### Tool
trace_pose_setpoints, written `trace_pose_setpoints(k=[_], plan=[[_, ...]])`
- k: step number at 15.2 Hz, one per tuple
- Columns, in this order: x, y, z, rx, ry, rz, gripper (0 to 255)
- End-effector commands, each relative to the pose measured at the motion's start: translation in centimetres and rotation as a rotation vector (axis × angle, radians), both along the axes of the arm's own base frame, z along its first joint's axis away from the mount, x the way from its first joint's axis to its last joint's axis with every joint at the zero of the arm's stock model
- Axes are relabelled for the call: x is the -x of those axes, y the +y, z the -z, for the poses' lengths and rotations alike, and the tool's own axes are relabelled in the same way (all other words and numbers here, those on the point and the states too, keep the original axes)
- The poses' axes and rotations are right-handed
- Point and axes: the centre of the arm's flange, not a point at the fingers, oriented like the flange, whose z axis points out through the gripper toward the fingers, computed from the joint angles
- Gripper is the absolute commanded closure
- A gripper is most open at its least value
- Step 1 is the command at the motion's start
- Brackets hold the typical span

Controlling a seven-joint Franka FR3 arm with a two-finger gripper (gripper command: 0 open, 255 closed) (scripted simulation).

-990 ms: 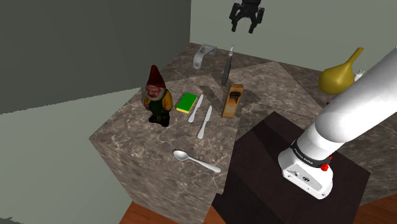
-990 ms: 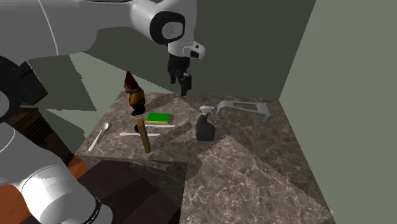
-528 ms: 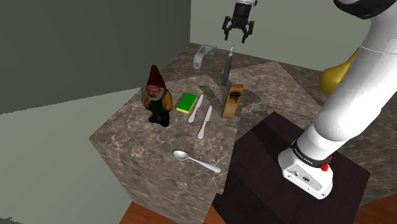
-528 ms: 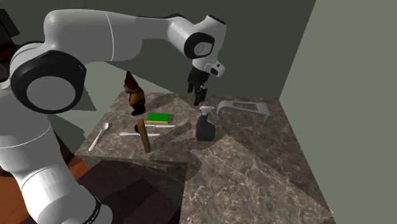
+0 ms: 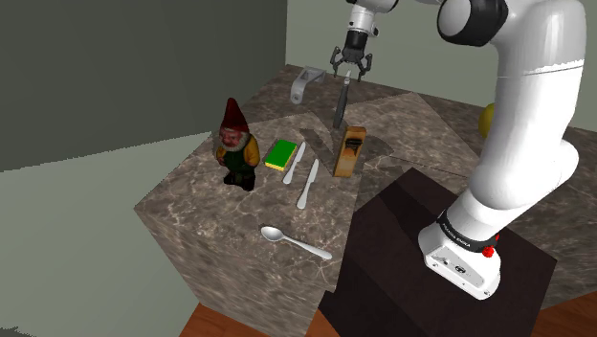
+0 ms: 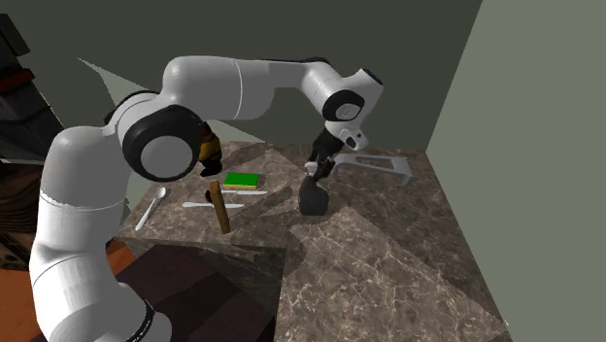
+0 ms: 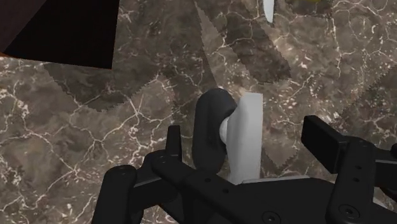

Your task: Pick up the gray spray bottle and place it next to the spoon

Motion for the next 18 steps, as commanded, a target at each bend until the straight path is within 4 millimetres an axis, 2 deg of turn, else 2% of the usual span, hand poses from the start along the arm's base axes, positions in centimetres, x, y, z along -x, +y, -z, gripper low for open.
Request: trace_pose_setpoints(k=[1,4,5,12,18], plan=[[-1.1,-2.0,2.5,-0.022,0.043,0.061,0],[-2.0,-4.4,6.5,-0.055,0.106,0.150,0],[-2.1,-4.8,7.0,-0.059,0.113,0.161,0],[-1.1,-3.0,10.4,-0.059,0.113,0.161,0],[-1.1,-3.0,10.4,-0.059,0.113,0.161,0]])
